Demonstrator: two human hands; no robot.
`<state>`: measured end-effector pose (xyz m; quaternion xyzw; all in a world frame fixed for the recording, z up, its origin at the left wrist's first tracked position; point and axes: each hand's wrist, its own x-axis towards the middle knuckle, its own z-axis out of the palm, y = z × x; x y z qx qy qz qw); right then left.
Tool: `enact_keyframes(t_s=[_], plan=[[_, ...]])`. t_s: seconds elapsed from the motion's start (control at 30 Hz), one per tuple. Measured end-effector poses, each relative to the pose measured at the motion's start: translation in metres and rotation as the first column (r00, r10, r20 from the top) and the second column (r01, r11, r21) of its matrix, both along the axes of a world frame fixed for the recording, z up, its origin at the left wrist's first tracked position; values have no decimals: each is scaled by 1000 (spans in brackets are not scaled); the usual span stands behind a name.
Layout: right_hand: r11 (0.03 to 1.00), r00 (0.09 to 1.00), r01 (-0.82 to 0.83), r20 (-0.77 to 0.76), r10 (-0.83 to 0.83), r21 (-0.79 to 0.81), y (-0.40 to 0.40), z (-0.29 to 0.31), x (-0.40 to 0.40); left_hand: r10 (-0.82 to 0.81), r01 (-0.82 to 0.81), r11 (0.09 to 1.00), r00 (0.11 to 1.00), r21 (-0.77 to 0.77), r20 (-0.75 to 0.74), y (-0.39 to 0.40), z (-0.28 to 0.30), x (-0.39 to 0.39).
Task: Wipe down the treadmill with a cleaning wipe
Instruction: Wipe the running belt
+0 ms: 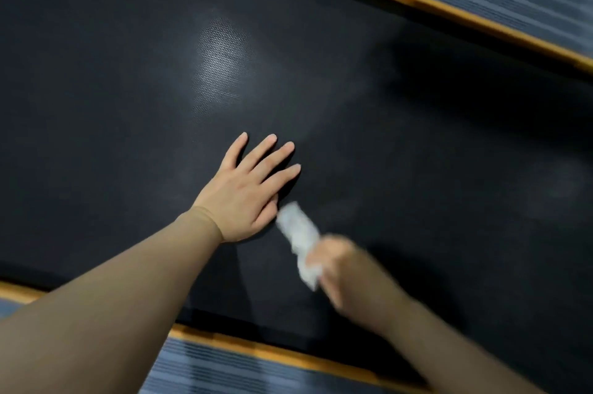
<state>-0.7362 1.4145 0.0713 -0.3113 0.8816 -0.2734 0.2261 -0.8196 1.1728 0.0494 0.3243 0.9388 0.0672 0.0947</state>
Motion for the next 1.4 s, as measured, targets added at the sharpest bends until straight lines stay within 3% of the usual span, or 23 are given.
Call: enact_keyframes(t_s=[0.07,0.1,0.23,0.33,0.43,0.5,0.57,0.63,0.67,0.73,0.8,0.9,1.0,1.23,1.4], plan=[[969,951,-246,196,237,21,0,10,57,5,-5,1000,1000,8,-1,-2,0,2],[945,925,-326,219,311,34,0,12,67,16,-16,1000,1000,19,0,-2,0,2],[870,869,-492,71,489,33,-5,16,25,83,-94,984,993,154,80,-6,5,-1],[979,980,-194,-51,191,-61,-14,8,-58,129,-146,975,986,166,107,-48,8,-11],[983,947,180,-266,-179,-18,-20,5,-174,371,-372,928,928,32,26,-123,3,-24],[899,836,437,-375,-402,10,-22,5,-248,483,-482,876,876,-25,1,-163,2,-24],[679,644,733,-378,-666,53,-26,3,-297,464,-465,884,885,-58,-20,-179,0,-18],[492,469,870,-374,-800,38,-39,-7,-305,444,-446,894,895,-53,-39,-180,-1,-16],[499,464,866,-395,-793,16,-49,-13,-292,443,-444,895,896,-47,-35,-180,-2,-19],[691,618,721,-403,-675,-52,-66,-24,-232,437,-438,898,899,-48,-23,-181,0,-20],[867,812,486,-311,-493,-107,-76,-20,-152,444,-444,895,896,-46,-15,-183,0,-19],[980,968,181,-163,-193,-82,-75,-9,-44,441,-441,897,897,-45,0,-184,1,-20],[996,979,85,-186,-84,-3,-71,-14,0,442,-442,896,897,-45,1,-186,1,-22],[986,942,39,-334,17,162,-81,-16,-4,461,-459,887,886,-48,47,-186,-1,-22],[988,948,50,-319,-1,147,-82,-12,-2,635,-633,773,770,-54,66,-163,2,10]])
